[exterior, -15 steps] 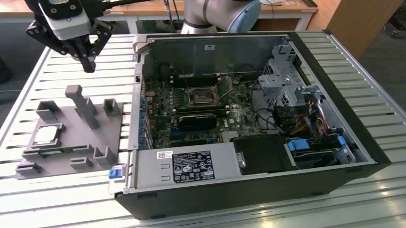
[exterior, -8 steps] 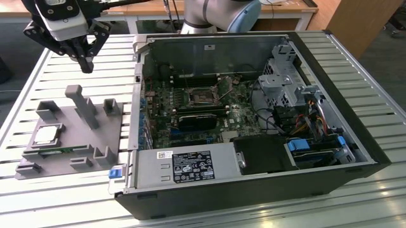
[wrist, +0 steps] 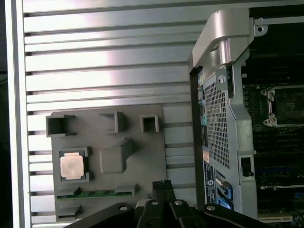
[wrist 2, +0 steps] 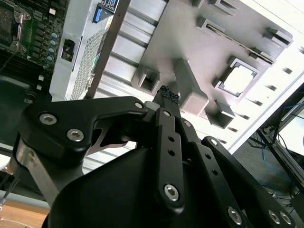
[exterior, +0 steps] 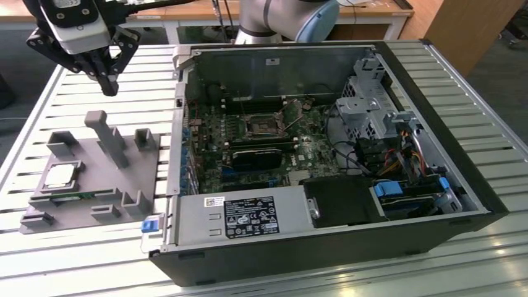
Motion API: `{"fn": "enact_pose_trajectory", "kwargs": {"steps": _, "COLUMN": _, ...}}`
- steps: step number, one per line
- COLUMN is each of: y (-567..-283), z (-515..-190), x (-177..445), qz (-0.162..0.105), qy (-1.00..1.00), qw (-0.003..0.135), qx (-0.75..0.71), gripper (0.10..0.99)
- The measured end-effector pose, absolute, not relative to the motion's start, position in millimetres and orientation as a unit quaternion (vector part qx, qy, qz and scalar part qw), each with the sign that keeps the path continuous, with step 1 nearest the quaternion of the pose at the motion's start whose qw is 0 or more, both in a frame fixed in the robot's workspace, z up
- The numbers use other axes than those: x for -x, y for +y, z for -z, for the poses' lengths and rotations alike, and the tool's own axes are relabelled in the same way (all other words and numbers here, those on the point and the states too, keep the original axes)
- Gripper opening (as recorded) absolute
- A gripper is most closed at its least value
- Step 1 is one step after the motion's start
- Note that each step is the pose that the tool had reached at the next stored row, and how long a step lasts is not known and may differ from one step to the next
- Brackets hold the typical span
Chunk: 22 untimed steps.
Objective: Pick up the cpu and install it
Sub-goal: 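Reach for the cpu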
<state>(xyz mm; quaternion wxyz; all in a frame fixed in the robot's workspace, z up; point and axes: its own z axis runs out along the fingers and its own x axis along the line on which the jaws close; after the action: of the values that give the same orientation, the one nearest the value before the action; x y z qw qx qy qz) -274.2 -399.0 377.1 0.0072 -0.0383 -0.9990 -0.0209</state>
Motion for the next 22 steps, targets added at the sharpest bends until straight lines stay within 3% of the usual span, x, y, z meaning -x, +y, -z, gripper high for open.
{"fn": "enact_pose_trajectory", "kwargs": {"steps": 22, "y": -398.9, "z": -374.6, "x": 288.9, "qz": 0.021, "qy": -0.999, "qw": 0.010, "qx": 0.038, "gripper": 0.106}}
